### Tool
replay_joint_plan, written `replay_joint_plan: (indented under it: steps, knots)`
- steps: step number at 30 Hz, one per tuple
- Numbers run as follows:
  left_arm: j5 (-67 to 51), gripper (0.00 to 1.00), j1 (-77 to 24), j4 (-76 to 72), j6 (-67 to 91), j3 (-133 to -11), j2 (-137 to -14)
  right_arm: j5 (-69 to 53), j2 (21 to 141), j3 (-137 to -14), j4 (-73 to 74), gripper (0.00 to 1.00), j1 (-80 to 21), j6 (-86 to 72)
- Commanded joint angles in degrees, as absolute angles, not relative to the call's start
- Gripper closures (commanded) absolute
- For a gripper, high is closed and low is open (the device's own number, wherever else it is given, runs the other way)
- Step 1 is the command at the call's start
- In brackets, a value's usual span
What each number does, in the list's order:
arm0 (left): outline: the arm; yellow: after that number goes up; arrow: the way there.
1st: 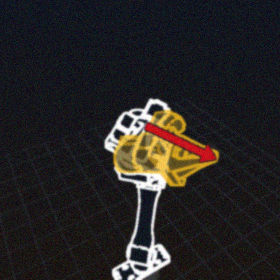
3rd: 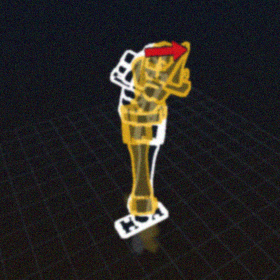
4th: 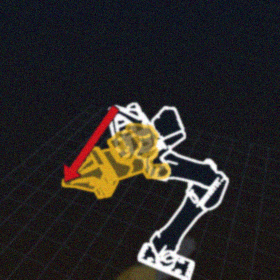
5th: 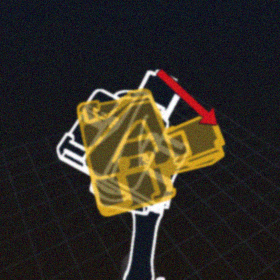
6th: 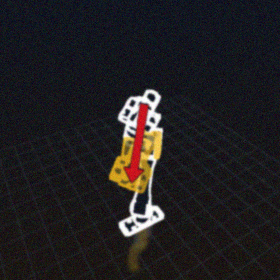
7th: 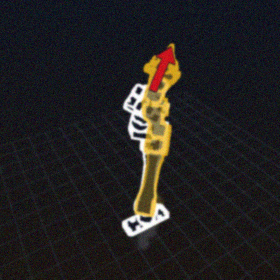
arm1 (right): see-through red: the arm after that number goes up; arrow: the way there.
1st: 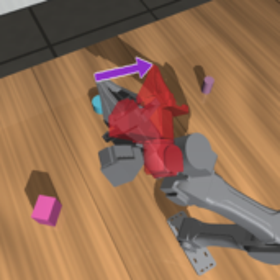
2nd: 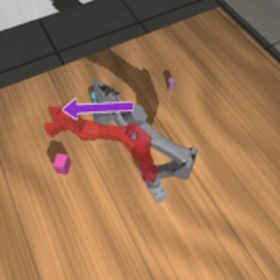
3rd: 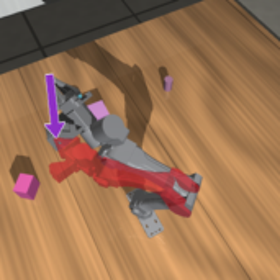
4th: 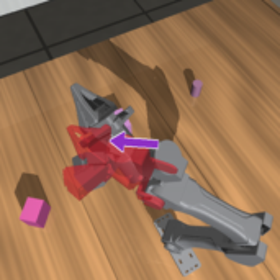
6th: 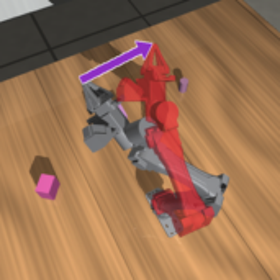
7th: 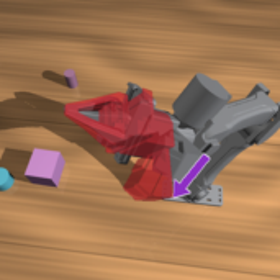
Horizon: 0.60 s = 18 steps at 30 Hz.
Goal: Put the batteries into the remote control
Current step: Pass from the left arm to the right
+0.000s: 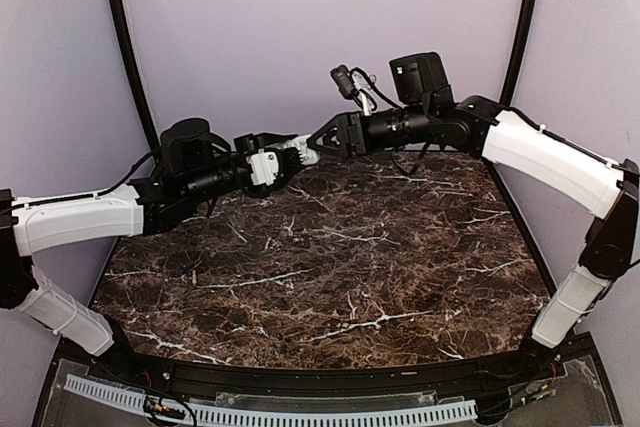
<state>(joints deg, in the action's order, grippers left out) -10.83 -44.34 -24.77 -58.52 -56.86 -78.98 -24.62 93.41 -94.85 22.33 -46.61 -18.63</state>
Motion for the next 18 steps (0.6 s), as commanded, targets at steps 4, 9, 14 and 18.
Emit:
replay_joint_plan:
  steps: [4, 9, 14, 18]
  knots:
    - [-9.38, 1.0, -45.15, -26.5, -59.38, -56.42, -78.84, -24.7, 95.74, -95.96, 23.31, 0.57, -47.29, -17.63]
    - [-9.45, 1.0, -45.42, -26.4, -59.76, -56.42, -79.03, -25.82, 96.82, -96.22, 23.03, 0.65, -47.29, -17.75]
    - [-10.15, 1.0, -45.53, -25.95, -59.93, -56.49, -79.1, -25.93, 97.32, -96.4, 23.04, 0.72, -47.3, -17.54]
    - [-10.39, 1.0, -45.55, -25.18, -60.16, -56.32, -79.01, -25.93, 97.53, -96.62, 23.24, 0.81, -47.29, -16.94]
